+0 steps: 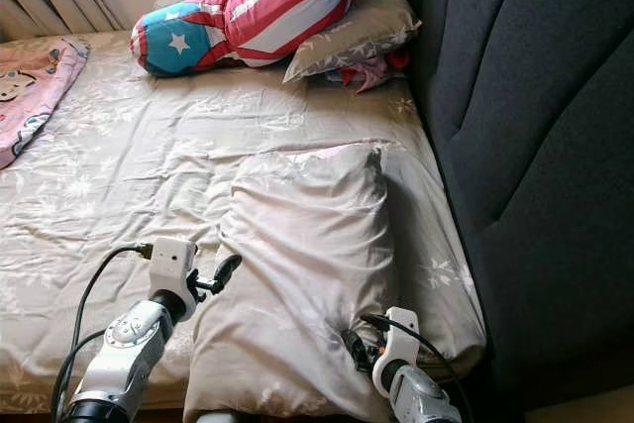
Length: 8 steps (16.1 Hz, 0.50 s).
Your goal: Clean up the room
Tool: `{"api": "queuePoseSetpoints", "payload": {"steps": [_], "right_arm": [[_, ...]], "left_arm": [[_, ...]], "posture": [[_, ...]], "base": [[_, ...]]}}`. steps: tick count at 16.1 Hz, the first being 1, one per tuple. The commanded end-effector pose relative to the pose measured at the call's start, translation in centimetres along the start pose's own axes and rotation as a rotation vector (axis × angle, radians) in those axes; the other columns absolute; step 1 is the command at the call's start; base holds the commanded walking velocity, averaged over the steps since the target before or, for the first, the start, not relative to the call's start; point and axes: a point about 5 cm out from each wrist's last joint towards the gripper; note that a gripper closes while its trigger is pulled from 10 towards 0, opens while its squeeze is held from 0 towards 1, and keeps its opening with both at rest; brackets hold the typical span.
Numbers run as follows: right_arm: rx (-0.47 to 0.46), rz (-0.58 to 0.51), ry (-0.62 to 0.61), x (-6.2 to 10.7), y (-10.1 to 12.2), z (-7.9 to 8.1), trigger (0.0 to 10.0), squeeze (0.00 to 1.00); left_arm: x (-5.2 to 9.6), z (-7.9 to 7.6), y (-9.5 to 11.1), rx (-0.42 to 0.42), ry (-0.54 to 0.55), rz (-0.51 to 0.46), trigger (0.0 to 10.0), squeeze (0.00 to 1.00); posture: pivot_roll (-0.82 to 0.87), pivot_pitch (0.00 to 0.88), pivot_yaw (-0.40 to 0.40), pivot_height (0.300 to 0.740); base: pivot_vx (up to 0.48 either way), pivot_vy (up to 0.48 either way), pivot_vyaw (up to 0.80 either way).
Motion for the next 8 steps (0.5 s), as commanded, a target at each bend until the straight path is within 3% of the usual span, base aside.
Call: {"api": "queuePoseSetpoints", "payload": {"steps": [1, 8], "right_arm": [[0.0, 0.126, 0.077, 0.0, -3.1, 1.7, 0.0, 0.0], [0.018, 0.128, 0.057, 0.3, -3.2, 1.1, 0.0, 0.0]], "left_arm": [[0.1, 0.6, 0.2, 0.028, 0.026, -0.006, 10.0, 0.0], [0.2, 2.5, -1.8, 0.138, 0.109, 0.075, 10.0, 0.0]], "posture": [[0.09, 0.121, 0.079, 0.657], [0.07, 0.124, 0.069, 0.657]], "base": [[0.0, 0.0, 0.0], [0.0, 0.0, 0.0]]}}
Point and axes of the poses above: a point about 5 cm out from each wrist's last joint towards the gripper, its own x axis pointing back from the gripper into the wrist, its own y axis along the axis of the wrist's last joint, z = x × y, and after that the axes turned 10 degrees about x, right-handed
